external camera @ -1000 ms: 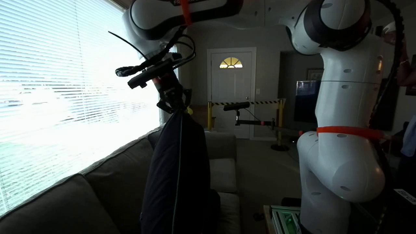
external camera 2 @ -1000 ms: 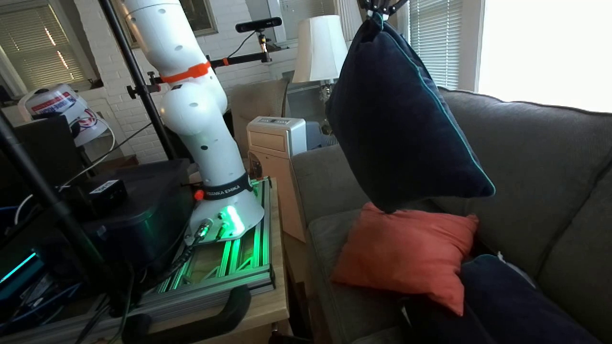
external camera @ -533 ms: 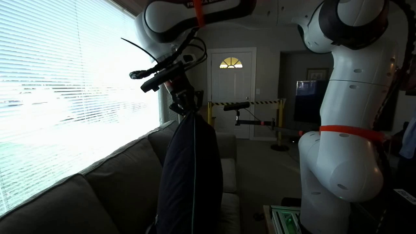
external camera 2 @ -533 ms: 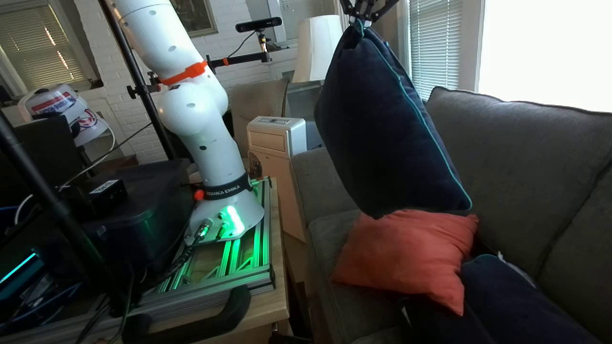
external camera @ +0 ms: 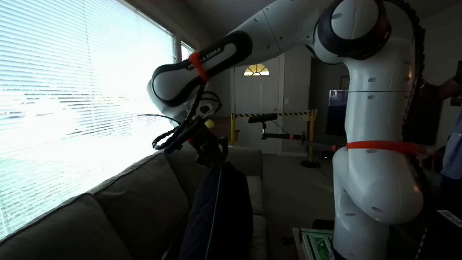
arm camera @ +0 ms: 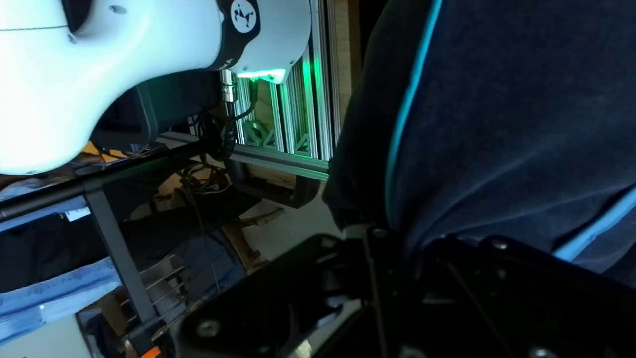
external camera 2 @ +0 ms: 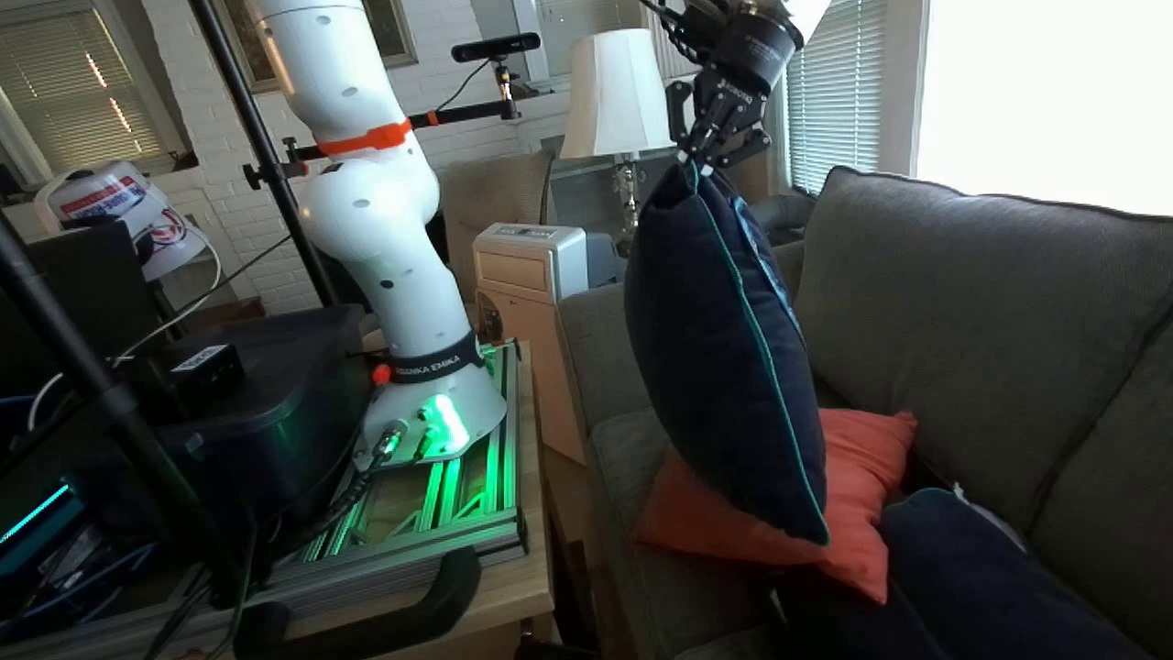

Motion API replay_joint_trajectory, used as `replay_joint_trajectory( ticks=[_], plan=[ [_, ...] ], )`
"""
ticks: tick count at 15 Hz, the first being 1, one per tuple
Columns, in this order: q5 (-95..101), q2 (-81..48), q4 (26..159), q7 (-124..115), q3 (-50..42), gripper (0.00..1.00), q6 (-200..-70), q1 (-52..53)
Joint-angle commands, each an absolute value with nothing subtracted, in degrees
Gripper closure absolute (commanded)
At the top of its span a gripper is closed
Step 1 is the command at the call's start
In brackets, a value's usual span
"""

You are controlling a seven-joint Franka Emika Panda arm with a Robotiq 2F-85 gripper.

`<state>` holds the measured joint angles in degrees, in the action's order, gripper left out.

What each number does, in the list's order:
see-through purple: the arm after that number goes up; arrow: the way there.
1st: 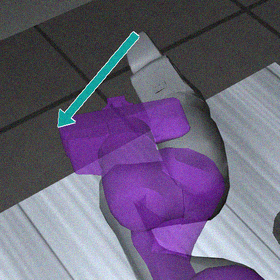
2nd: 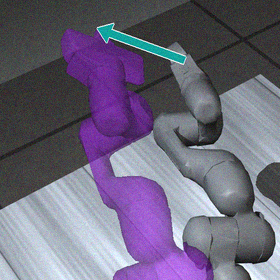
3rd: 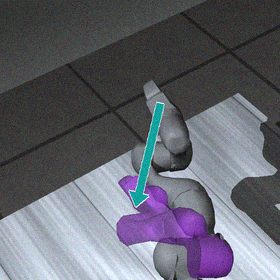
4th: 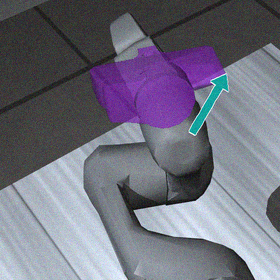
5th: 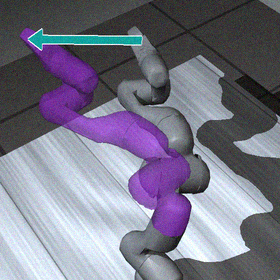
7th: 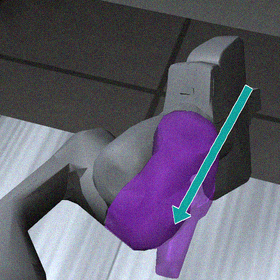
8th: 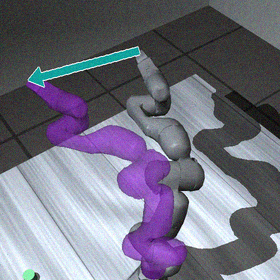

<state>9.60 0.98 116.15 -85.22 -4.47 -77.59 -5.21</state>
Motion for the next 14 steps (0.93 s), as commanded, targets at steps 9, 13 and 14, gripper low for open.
replay_joint_trajectory(
  ticks=[9,13,14],
  plan=[
    [15.3,-16.7,112.7,-92.4,-2.9,0.98,-98.9,0.6],
    [15.6,-20.5,113.3,-92.1,-1.9,0.98,-102.7,3.6],
    [15.3,-21.1,113.8,-92.1,-1.8,0.98,-103.6,4.1]
  ],
)
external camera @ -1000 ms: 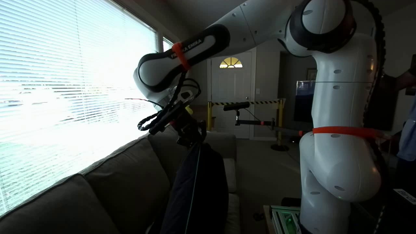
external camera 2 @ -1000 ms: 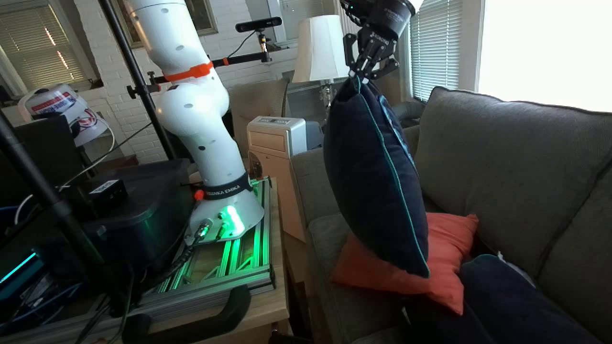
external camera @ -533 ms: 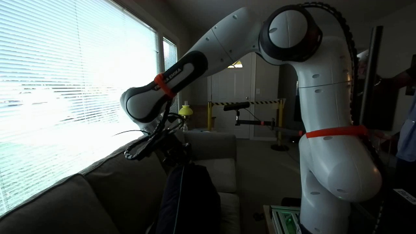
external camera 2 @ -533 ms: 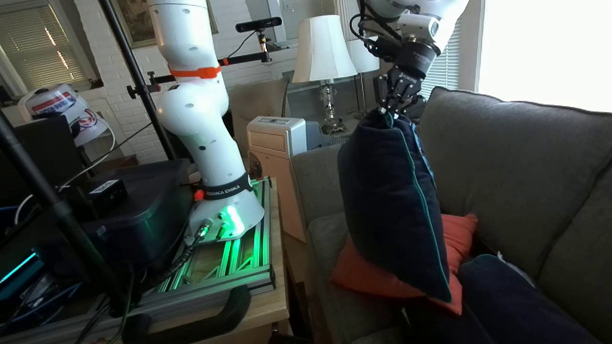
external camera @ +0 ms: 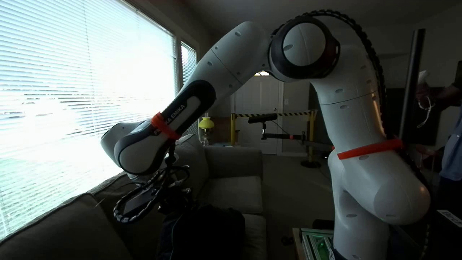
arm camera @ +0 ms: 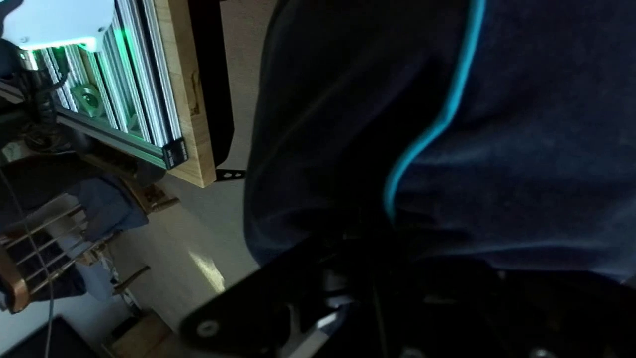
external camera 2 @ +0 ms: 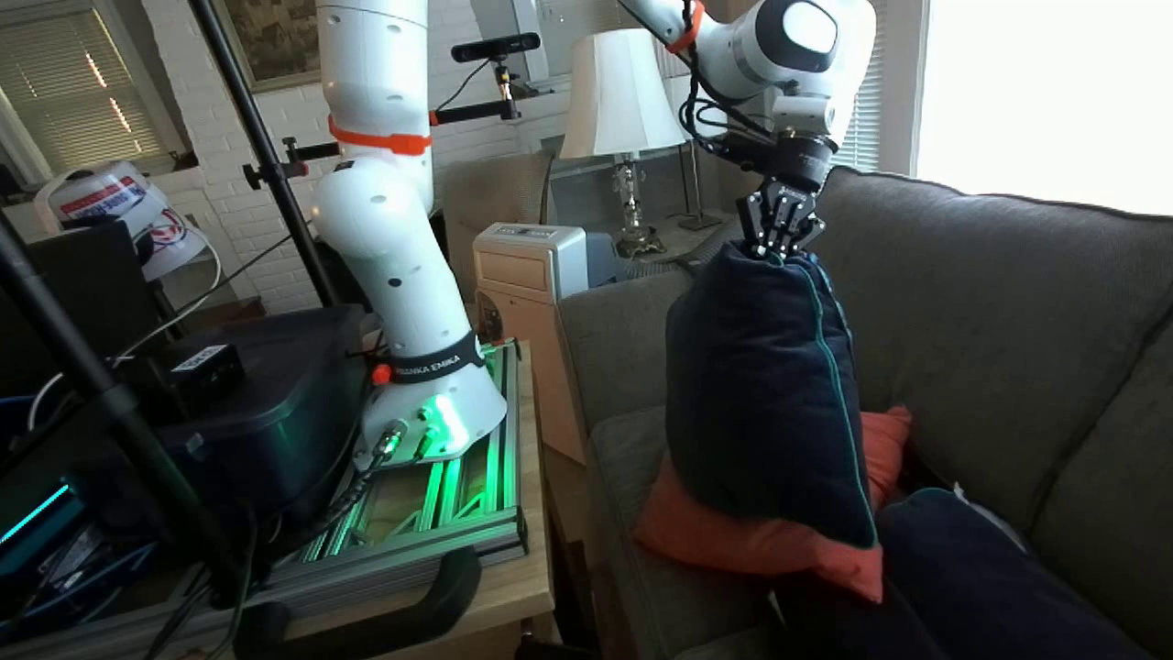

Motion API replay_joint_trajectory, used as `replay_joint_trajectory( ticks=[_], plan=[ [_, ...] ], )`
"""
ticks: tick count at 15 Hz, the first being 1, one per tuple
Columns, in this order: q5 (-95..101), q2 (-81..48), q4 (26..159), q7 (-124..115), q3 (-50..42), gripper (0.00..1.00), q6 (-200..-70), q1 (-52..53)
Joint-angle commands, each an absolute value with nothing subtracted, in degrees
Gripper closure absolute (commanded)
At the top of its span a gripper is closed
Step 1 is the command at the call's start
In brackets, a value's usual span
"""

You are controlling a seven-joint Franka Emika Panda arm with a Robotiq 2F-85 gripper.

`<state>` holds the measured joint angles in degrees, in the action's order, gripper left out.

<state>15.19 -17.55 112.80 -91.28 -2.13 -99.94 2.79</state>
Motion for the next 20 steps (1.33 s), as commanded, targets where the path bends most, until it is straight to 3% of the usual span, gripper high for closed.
replay_joint_trajectory(
  ticks=[1,18,19,20],
  plan=[
    [15.0,-21.7,114.3,-92.1,-1.7,0.98,-104.2,4.5],
    [33.2,-26.6,124.7,-123.2,-5.6,0.98,-124.8,12.0],
    [33.5,-26.6,124.8,-124.3,-5.5,0.67,-124.7,11.9],
    [34.1,-26.6,124.9,-125.5,-5.5,0.65,-124.4,11.9]
  ],
)
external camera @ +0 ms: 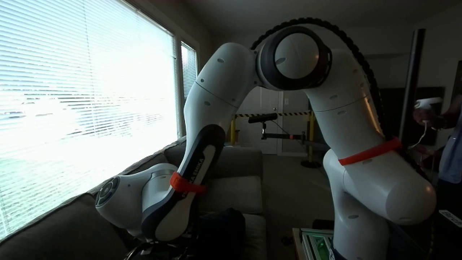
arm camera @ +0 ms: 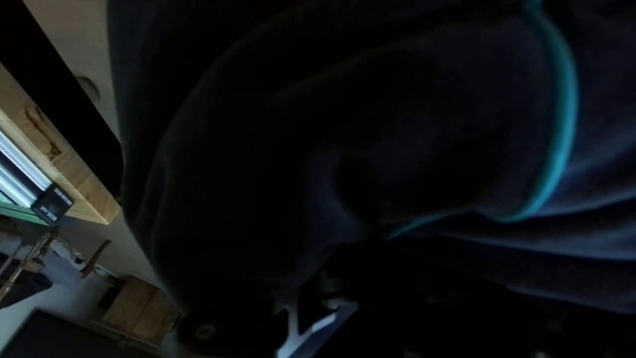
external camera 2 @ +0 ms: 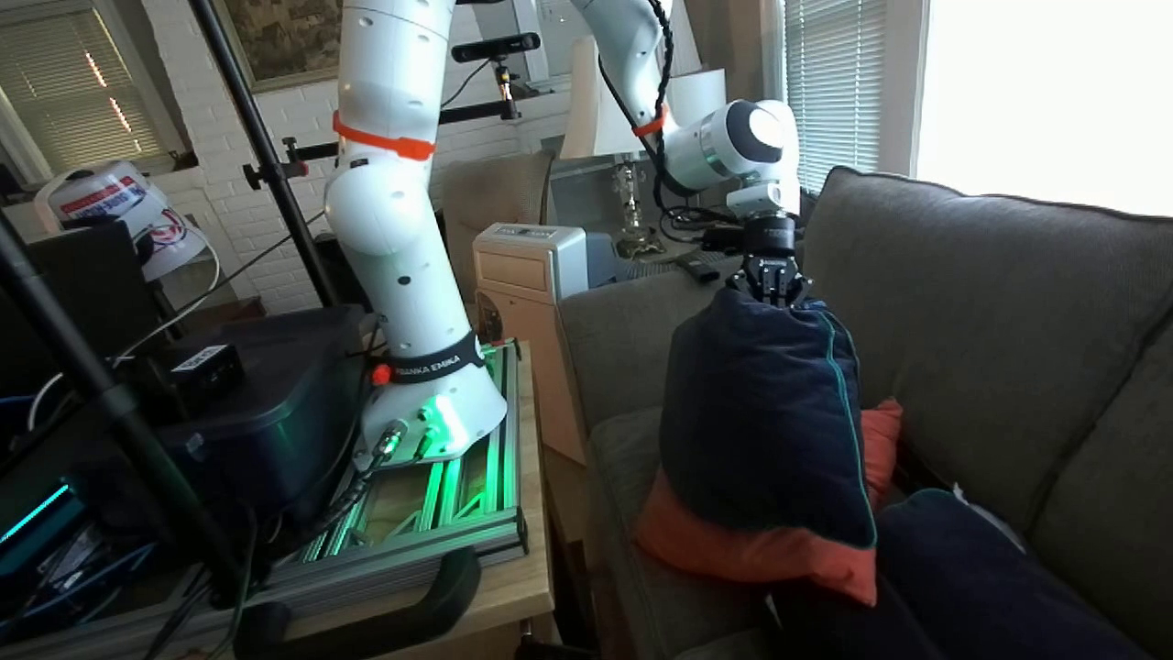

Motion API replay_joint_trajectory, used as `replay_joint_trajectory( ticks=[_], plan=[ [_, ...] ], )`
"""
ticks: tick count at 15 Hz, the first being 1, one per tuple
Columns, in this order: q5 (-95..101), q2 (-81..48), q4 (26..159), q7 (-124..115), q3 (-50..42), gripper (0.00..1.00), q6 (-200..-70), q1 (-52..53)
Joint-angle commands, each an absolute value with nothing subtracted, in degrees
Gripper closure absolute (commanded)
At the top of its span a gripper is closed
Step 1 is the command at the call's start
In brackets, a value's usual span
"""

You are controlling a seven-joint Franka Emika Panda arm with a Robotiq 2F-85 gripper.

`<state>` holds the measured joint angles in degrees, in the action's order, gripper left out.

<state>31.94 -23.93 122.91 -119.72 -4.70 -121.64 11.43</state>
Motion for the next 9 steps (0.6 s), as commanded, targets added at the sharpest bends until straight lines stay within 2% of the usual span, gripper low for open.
replay_joint_trajectory(
  ticks=[1,9],
  plan=[
    [34.4,-26.4,125.2,-126.6,-5.5,0.59,-124.4,11.7],
    [37.3,-22.7,124.4,-135.2,-5.5,0.09,-125.1,11.4]
  ],
)
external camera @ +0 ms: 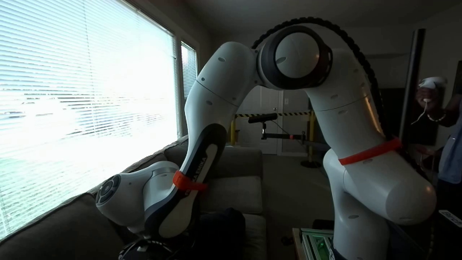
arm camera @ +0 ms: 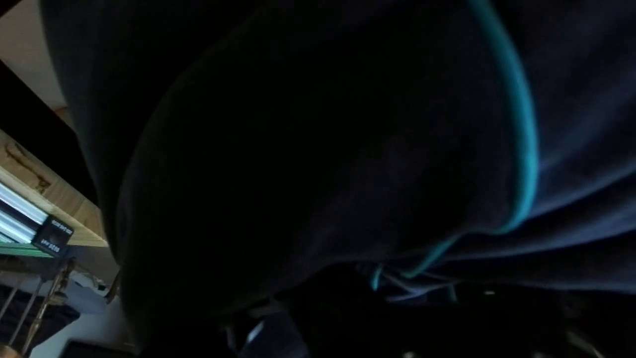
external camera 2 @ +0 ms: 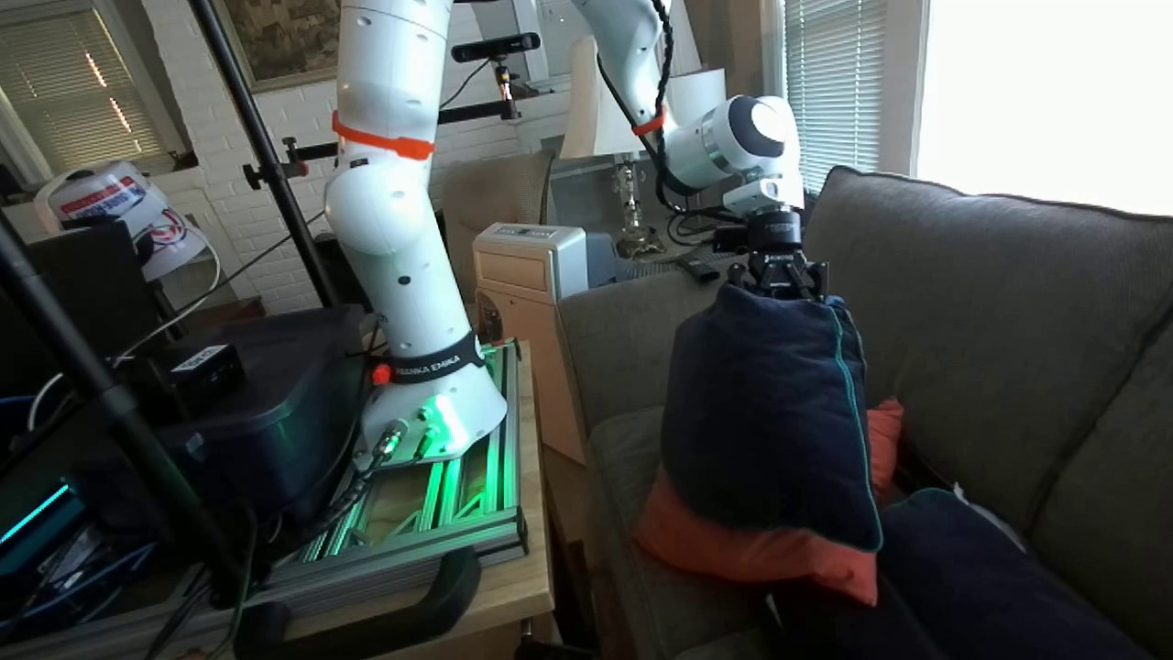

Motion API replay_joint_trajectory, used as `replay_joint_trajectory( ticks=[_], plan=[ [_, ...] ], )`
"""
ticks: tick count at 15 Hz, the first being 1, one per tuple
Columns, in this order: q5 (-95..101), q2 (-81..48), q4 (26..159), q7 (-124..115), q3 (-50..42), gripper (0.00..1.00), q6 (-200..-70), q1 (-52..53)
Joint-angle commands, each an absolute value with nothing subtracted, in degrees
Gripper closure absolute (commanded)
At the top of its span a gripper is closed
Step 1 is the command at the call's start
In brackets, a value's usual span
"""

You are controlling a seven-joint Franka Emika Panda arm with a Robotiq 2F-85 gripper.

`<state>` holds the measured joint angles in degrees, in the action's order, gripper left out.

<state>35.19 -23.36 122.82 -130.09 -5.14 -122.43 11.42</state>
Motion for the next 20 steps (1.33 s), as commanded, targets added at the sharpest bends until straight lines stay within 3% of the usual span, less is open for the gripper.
replay_joint_trajectory(
  ticks=[1,3,20],
  plan=[
    [37.8,-22.2,124.3,-136.2,-5.5,0.04,-125.1,11.3],
    [39.1,-21.2,123.8,-138.0,-5.4,0.0,-124.8,11.1],
    [41.5,-14.1,120.8,-146.2,-3.9,0.0,-127.1,8.5]
  ],
)
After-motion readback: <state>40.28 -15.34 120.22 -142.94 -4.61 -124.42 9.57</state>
